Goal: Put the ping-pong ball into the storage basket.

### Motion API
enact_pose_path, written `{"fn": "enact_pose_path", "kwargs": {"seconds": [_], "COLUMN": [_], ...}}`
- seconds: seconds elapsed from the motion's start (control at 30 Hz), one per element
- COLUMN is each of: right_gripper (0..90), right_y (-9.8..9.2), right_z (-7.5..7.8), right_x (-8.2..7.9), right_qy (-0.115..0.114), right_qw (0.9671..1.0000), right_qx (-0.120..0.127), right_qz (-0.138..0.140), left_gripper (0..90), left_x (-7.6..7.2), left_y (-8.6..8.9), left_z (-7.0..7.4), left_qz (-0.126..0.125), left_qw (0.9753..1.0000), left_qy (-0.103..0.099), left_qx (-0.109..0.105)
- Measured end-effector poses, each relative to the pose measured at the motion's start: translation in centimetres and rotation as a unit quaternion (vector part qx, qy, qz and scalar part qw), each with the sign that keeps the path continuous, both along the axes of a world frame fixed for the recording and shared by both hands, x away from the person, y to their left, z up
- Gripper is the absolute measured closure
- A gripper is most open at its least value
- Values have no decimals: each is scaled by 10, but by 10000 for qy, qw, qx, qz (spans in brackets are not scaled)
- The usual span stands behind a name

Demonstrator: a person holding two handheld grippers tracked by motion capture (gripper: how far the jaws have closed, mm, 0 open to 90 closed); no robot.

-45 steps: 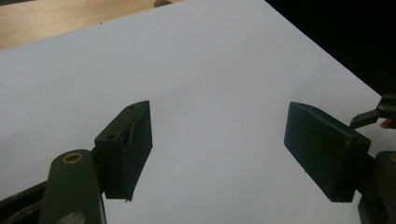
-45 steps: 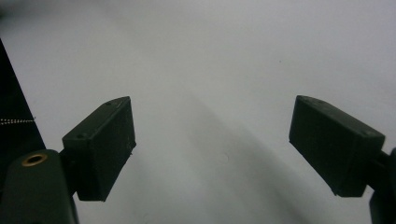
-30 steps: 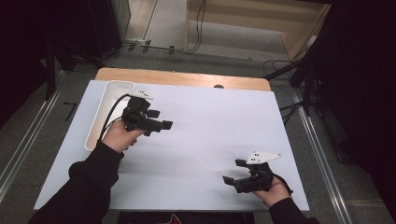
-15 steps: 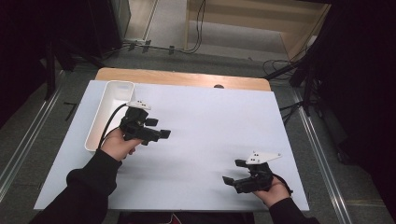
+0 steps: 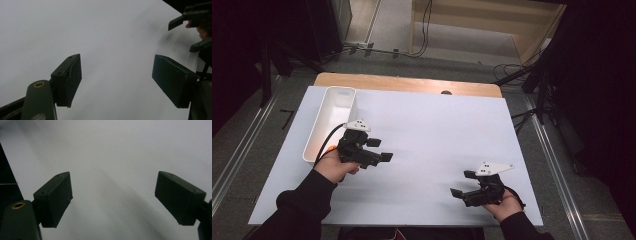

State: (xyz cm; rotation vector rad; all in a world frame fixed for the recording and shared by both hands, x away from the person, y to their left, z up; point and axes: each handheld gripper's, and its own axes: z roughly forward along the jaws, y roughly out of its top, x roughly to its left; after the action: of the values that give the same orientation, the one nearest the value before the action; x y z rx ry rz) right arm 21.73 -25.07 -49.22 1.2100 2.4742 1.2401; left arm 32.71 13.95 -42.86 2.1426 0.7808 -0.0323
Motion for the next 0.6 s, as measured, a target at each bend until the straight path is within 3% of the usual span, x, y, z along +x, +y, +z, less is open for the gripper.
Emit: {"fn": "enact_pose_path", "kwargs": {"seconds": [0.2, 0.3, 0.4, 0.6], "right_gripper": [131, 132, 131, 132], "right_y": [-1, -1, -1, -2], "right_z": [0, 0, 0, 0], "right_x": [0, 0, 0, 1], "right_qy": [-22, -12, -17, -29], "right_qw": [10000, 10000, 10000, 10000], "right_qx": [-8, -7, -14, -24], "right_qz": [-26, -28, -37, -33], "left_gripper": [238, 238, 238, 237], "left_x": [-8, -13, -19, -30], "left_y": [7, 10, 12, 14], "left_z": [-4, -7, -7, -12], "left_qz": [29, -55, -147, -254], "left_qw": [10000, 9999, 9993, 9988], "left_qy": [-90, -152, -337, -397], "left_qx": [-26, 18, 105, 147]}}
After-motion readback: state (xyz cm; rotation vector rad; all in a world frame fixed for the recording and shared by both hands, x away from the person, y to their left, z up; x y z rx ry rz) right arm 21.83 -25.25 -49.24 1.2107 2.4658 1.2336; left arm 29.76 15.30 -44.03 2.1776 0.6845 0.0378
